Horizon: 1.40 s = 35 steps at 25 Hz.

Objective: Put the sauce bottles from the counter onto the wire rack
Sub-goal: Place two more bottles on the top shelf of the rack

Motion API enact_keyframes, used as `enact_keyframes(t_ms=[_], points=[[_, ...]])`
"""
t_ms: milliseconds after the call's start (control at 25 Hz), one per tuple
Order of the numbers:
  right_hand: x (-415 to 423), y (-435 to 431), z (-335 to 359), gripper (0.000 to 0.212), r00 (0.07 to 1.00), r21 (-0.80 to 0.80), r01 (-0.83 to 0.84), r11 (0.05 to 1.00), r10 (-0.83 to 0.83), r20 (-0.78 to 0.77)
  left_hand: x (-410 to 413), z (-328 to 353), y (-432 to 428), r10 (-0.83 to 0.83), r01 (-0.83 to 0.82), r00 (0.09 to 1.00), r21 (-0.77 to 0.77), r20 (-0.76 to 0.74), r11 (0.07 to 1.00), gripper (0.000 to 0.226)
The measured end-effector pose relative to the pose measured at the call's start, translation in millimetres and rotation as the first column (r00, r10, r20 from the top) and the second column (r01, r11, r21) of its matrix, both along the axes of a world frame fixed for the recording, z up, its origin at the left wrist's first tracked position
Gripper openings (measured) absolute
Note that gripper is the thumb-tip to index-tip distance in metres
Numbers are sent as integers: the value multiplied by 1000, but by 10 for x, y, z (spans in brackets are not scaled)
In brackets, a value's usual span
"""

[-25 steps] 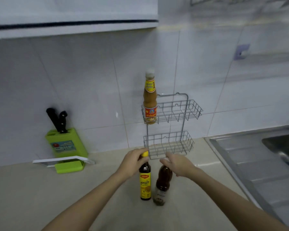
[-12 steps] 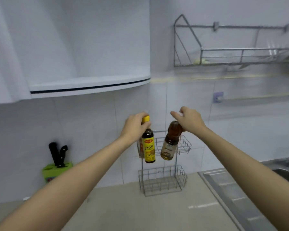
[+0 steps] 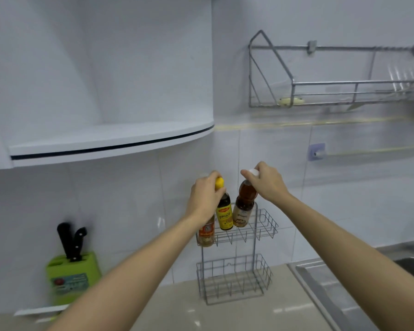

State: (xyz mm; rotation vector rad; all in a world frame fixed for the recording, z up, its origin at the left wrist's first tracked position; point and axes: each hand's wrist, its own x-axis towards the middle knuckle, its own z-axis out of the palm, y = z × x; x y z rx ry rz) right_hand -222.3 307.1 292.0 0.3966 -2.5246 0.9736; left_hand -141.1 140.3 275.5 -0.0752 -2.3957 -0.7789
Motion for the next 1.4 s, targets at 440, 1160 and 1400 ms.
enact_keyframes(t_ms=[440,1160,1400], points=[[-150,-108,-457,41,974,-9,-194,981,193,121,-150,-343,102,-43,57,996,-186,80,981,25],[-216,-133,-644,31,943,-2,-303,953,300,141,-336,-405,91,0,11,999,-215,50,976,17],[-186,-127,-622,36,942,-32,-261,965,261,211,-370,-400,107,16,-3,998,-210,57,978,6]])
